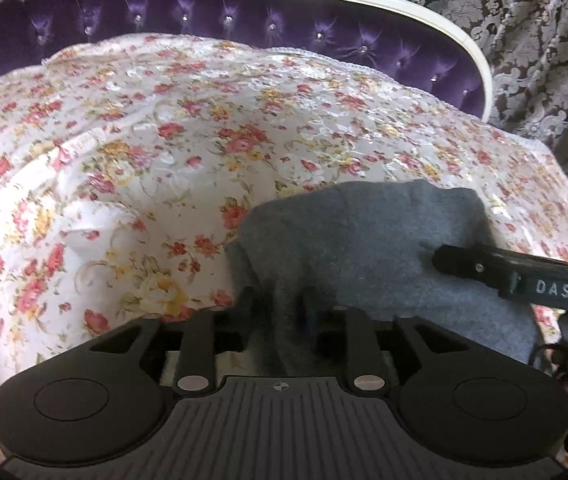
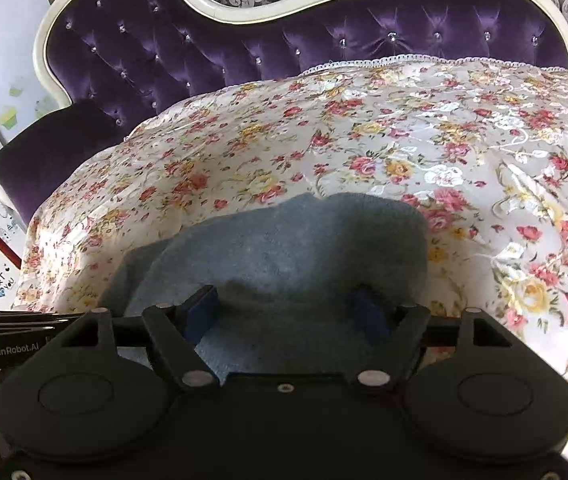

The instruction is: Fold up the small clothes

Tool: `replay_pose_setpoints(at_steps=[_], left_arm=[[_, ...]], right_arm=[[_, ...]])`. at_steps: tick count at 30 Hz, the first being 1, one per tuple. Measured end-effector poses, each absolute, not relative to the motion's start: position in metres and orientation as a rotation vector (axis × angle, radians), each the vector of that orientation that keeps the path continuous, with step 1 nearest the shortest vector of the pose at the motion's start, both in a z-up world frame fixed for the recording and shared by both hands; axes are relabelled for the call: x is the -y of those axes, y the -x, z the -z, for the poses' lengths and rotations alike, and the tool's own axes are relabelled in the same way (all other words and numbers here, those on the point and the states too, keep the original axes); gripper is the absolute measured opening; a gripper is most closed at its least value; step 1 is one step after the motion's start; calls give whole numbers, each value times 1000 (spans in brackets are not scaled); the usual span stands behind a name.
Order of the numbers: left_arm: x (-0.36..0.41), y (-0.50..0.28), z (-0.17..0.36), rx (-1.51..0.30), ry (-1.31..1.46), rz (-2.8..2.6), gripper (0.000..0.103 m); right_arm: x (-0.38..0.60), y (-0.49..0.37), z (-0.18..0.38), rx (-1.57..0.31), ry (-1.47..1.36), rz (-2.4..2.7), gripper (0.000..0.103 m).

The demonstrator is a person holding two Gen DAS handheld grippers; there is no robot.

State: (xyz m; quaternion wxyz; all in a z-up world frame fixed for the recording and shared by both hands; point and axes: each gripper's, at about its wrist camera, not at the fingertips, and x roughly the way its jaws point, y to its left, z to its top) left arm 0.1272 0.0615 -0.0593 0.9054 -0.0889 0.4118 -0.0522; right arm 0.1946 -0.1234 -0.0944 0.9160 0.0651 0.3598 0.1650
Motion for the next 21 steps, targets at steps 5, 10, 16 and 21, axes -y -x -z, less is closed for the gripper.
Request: replay_pose_setpoints(at_steps=[5,10,16,21], left_arm=[[-68,-122,58,-829,167,64,85],[-77,-112,54,-797,146,3,103],[-87,-89,32,-718,148,-39,103],[-73,-62,-8,-704,47,-69,102]], right_arm=[[120,-185,95,-713,-97,-320,91],[123,-181,94,-724,-80,-246,103],[142,-155,84,-680,-126,-156,103],[146,-112,50,-545,-105,-86,103]])
